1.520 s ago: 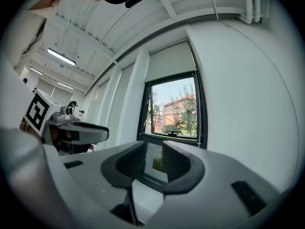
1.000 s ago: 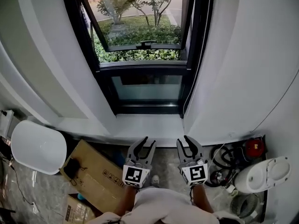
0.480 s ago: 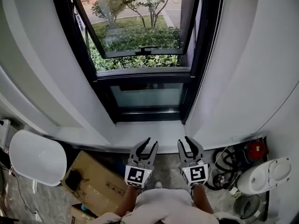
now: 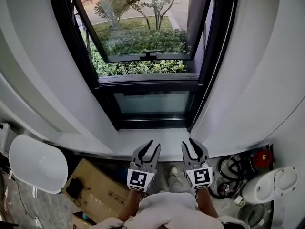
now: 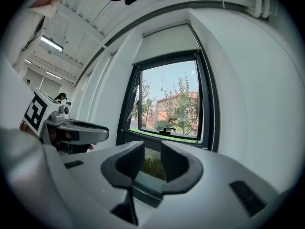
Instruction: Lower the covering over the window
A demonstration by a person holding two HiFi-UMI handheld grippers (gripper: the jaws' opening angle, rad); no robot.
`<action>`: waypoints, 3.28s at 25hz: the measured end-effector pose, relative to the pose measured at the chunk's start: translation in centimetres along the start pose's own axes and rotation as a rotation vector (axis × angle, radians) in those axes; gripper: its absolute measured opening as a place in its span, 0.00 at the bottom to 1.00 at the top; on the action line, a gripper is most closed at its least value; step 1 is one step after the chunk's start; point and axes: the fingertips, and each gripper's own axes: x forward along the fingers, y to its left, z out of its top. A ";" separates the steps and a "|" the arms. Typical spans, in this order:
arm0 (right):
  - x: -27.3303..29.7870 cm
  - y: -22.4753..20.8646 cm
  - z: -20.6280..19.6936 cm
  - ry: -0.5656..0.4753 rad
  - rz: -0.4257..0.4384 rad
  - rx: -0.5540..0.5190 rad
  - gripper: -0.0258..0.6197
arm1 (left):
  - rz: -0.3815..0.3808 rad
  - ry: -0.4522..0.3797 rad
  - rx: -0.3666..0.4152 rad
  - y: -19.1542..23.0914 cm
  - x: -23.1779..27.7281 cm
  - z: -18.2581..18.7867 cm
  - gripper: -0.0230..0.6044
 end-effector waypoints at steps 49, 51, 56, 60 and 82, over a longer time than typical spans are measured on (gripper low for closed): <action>17.4 -21.6 -3.1 0.039 -0.121 0.070 0.19 | -0.215 0.028 0.028 0.0 32.2 -1.0 0.23; 17.1 -22.2 -3.4 0.046 -0.164 0.075 0.19 | -0.261 0.013 0.033 -0.6 33.3 -0.9 0.23; 16.1 -23.6 -4.0 0.077 -0.273 0.081 0.19 | -0.380 0.012 0.011 -2.6 35.7 -1.1 0.23; 15.4 -24.2 -4.2 0.093 -0.339 0.084 0.19 | -0.452 0.010 0.008 -4.0 37.1 -1.0 0.23; 13.8 -25.0 -4.1 0.123 -0.491 0.084 0.19 | -0.591 0.020 0.032 -8.9 43.7 -1.5 0.31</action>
